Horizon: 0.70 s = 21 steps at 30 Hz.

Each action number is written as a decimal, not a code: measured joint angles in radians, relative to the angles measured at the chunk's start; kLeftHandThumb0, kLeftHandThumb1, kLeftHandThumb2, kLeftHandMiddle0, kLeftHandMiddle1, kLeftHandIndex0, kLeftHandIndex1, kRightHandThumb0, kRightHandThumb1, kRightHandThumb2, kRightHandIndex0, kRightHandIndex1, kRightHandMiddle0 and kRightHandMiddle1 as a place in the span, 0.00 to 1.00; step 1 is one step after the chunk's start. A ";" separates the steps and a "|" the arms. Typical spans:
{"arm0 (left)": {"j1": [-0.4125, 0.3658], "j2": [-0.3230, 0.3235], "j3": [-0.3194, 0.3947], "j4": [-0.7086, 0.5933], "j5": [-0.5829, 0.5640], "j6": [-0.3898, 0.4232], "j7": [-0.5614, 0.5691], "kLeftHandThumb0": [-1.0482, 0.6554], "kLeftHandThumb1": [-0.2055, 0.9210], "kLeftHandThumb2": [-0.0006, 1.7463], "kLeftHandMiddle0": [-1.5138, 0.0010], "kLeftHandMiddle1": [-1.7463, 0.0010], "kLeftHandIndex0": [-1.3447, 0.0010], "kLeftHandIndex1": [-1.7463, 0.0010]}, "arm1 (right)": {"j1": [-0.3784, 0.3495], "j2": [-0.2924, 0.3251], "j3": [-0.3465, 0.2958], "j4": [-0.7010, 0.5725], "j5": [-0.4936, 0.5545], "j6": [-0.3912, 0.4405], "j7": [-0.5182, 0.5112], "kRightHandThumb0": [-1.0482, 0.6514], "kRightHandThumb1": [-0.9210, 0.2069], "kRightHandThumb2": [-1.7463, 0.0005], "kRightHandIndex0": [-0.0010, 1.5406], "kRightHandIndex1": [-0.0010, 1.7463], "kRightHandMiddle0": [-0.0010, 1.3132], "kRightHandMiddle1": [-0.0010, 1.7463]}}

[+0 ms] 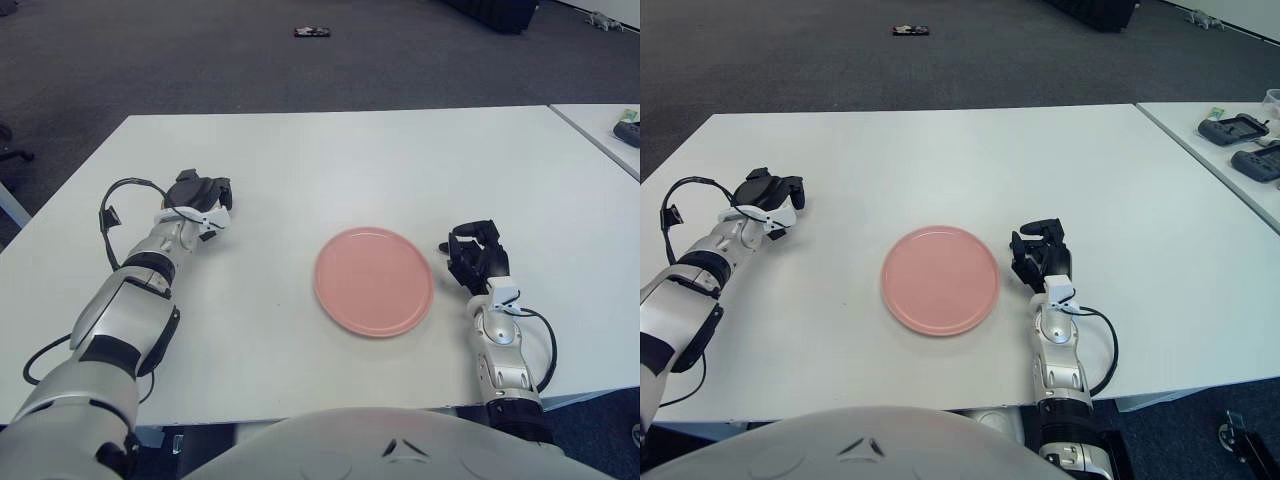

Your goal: Put the apple into the plate.

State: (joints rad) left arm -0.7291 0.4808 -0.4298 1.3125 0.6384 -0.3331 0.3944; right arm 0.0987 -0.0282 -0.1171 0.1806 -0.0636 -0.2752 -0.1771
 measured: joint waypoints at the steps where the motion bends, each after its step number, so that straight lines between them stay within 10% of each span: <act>1: 0.000 0.000 0.000 0.000 0.000 0.000 0.000 0.92 0.33 0.86 0.52 0.00 0.33 0.00 | 0.000 0.000 -0.001 0.000 0.000 -0.001 0.000 0.41 0.02 0.68 0.32 0.69 0.16 1.00; 21: 0.000 0.005 0.004 -0.014 -0.004 -0.034 0.009 0.92 0.34 0.85 0.53 0.00 0.31 0.00 | 0.000 0.000 -0.007 0.001 0.000 -0.002 0.002 0.41 0.02 0.68 0.32 0.69 0.15 1.00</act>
State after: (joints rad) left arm -0.7288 0.4854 -0.4260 1.2981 0.6341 -0.3673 0.4033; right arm 0.0983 -0.0284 -0.1241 0.1818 -0.0641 -0.2771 -0.1749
